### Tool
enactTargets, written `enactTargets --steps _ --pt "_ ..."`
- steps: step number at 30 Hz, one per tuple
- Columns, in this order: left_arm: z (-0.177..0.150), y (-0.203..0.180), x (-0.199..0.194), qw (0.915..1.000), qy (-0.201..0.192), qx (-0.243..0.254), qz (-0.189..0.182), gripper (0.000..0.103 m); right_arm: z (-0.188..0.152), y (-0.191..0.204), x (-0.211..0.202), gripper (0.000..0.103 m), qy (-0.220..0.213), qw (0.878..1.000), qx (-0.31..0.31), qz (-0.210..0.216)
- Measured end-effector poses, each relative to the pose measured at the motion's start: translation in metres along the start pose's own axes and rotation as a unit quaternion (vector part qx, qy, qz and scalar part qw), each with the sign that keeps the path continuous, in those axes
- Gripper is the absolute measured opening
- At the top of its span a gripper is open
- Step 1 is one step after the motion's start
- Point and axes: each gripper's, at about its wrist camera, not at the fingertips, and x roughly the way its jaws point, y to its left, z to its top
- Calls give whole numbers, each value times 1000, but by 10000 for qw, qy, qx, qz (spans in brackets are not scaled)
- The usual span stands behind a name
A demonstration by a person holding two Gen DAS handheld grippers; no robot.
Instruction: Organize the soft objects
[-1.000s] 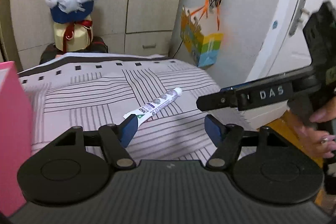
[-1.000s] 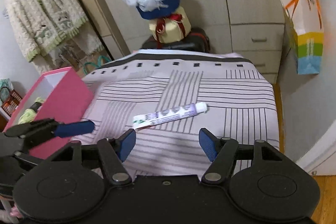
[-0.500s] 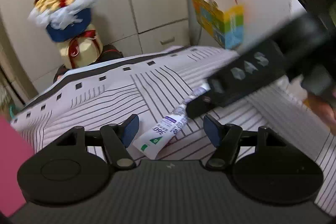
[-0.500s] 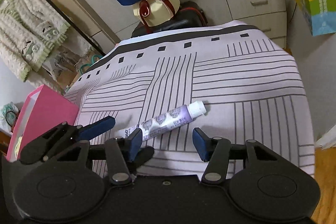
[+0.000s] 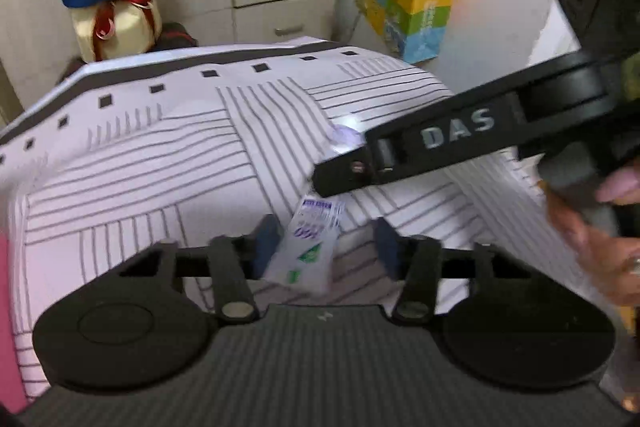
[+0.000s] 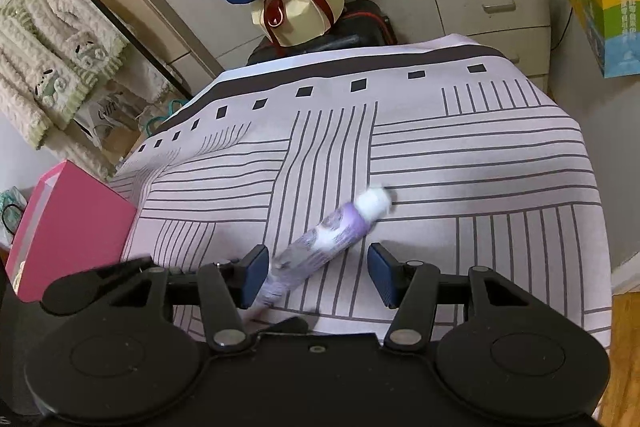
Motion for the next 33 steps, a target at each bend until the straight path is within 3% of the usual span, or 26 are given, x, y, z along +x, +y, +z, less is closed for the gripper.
enactTargets --steps 2,3,5,7,9,10,11,16,20,28,31,33 --pt "0 2 -3 9998 59 -134 -159 23 -1 1 2 61 -12 10000 -8 14" --pt "0 5 -2 9985 170 -320 -418 16 -1 3 3 61 -18 10000 -40 6" --pt "-3 14 4 9922 365 -780 -903 14 -1 7 5 62 -33 9999 -119 -43" --pt "-7 14 5 9911 327 -921 -904 12 -1 11 8 62 -65 9996 -233 -111" --pt "-10 12 3 9917 247 -934 -844 12 -4 16 8 53 -133 9985 -449 -291" --pt "-11 10 3 9920 220 -925 -825 12 -7 19 7 42 -171 9969 -613 -464" --pt "-13 9 2 9923 194 -914 -814 14 -9 18 6 32 -209 9958 -694 -568" --pt "-13 4 2 9932 59 -874 -765 20 -16 -1 -1 30 -421 9980 -430 -206" --pt "-11 -2 2 9916 -60 -888 -940 47 -16 -19 -5 27 -452 9987 166 171" --pt "-16 -13 1 9911 -326 -934 -890 61 -30 -24 -13 27 -488 9956 548 589" --pt "-20 -13 -4 9907 -333 -1045 -809 54 -35 -23 -20 26 -516 9941 594 745" --pt "-23 -13 -6 9904 -220 -1085 -829 34 -38 -21 -25 26 -542 9930 623 847"
